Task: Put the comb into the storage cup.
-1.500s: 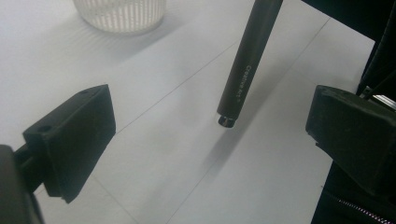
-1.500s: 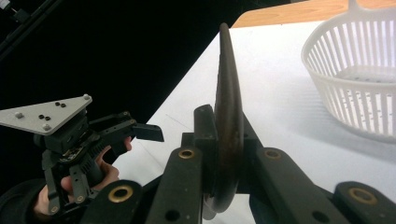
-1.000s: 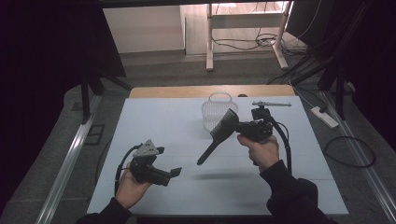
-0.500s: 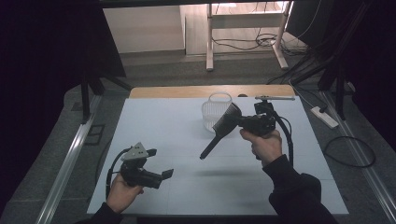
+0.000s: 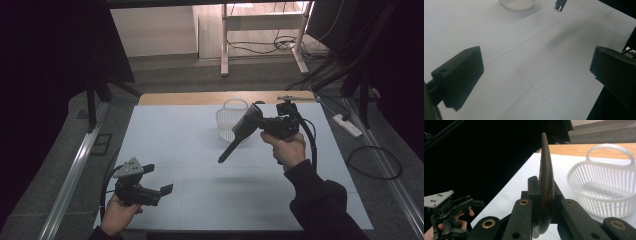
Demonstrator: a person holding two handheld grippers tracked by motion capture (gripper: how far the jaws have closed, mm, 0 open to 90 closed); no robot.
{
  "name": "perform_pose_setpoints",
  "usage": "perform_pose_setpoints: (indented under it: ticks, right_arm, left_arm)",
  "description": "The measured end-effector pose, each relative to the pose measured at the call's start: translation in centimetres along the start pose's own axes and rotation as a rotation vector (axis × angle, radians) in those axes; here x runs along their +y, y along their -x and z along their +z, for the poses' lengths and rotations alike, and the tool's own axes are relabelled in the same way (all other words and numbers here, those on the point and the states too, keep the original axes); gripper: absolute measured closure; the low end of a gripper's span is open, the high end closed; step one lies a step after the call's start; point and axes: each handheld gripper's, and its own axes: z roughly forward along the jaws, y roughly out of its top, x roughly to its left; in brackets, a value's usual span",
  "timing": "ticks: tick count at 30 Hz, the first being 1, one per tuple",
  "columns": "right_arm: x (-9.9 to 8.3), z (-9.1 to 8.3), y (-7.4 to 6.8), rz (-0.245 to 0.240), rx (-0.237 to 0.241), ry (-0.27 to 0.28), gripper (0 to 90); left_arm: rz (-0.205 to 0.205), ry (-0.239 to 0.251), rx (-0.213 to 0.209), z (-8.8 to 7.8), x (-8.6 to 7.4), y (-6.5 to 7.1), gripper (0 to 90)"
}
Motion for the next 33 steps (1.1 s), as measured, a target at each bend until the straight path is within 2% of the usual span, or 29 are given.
perform_pose_setpoints:
  ticks: [13, 26, 33]
  right_arm:
    - [1.4, -0.2, 0.8, -0.012, -0.039, 0.02, 84.6]
    - [3.0, -0.3, 1.3, -0.027, -0.063, 0.04, 84.6]
    - [3.9, -0.1, 1.8, -0.015, -0.075, 0.054, 84.6]
  left_arm:
    - [-0.026, -0.011, 0.052, -1.5, -1.3, -0.2, 0.0]
    - [-0.035, -0.027, 0.079, -2.8, -2.4, -0.1, 0.0]
    - [-0.043, -0.044, 0.097, -3.3, -2.9, 0.0, 0.0]
